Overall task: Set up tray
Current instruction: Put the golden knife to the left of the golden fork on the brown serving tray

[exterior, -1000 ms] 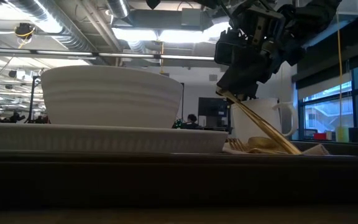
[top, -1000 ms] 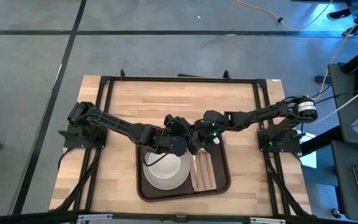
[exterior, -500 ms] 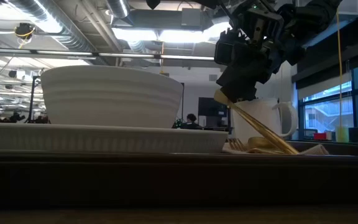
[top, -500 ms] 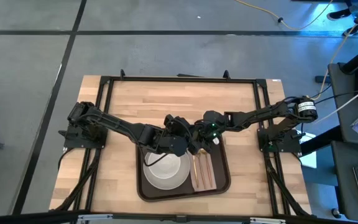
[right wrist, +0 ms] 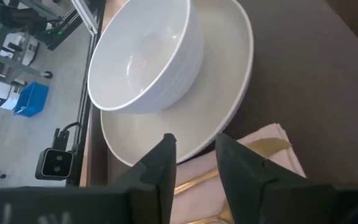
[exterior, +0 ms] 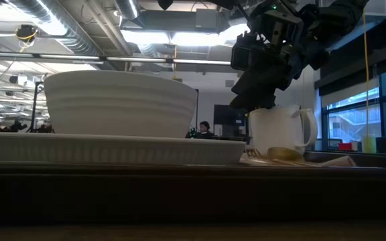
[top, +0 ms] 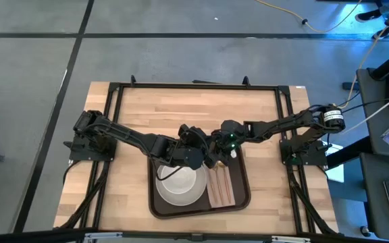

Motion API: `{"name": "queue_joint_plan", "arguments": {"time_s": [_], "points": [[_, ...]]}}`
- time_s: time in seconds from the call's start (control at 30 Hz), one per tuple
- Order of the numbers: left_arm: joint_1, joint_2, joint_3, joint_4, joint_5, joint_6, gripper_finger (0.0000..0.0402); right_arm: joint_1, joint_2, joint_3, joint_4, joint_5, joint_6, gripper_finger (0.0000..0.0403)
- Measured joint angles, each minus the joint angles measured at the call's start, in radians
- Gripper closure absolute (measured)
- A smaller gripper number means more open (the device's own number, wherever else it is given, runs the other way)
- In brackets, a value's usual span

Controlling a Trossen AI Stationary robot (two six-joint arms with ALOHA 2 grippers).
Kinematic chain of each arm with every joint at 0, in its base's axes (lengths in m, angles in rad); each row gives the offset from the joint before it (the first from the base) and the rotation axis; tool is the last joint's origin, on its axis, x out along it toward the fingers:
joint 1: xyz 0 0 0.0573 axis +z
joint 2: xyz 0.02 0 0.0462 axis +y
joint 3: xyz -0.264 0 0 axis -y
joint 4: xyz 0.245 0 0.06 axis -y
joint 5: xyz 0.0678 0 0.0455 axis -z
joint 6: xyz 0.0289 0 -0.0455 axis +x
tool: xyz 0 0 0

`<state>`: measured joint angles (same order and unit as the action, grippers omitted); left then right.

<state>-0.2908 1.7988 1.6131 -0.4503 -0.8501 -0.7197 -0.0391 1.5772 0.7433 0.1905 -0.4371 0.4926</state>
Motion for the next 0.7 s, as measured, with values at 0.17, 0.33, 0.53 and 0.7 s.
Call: {"name": "queue_joint_plan", "arguments": {"time_s": [0.17,0.33,0.53,0.7], "points": [[0.0,0.0,0.0,-0.002,0.008,0.024,0.0368,0.0,-0.018,0.008,-0.004,-0.006,0.028,0.0286],[-0.002,-0.002,0.0,-0.011,0.03,0.088,0.0368,0.001,-0.092,0.054,-0.01,-0.052,0.028,0.0286],[-0.026,-0.07,-0.001,-0.138,0.017,0.008,0.0368,0.031,-0.217,0.125,-0.196,-0.004,0.101,0.0286],[-0.043,-0.131,0.0,-0.293,0.013,-0.08,0.0368,0.123,-0.286,0.123,-0.217,-0.04,0.168,0.0286]]}}
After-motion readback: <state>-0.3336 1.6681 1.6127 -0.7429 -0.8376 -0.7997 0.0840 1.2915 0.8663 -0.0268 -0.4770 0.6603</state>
